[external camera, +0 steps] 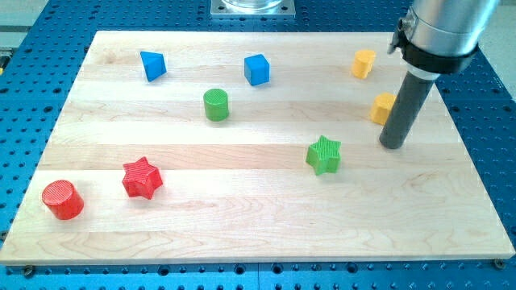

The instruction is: Place the hexagon bottom of the heart

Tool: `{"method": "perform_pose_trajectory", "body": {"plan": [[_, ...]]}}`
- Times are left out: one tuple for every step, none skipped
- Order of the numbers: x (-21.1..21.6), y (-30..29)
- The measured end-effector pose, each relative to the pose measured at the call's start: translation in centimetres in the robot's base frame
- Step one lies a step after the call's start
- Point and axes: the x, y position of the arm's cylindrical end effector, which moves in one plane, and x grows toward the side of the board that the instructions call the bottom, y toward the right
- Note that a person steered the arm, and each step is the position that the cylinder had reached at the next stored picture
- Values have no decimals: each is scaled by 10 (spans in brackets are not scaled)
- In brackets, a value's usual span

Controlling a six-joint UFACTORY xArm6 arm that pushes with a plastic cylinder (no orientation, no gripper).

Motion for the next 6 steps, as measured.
{"method": "perform_pose_trajectory", "body": {"plan": [[-18,-1],[-55,-14],[-43,15],[-61,34],[-71,10],[-49,17]]}}
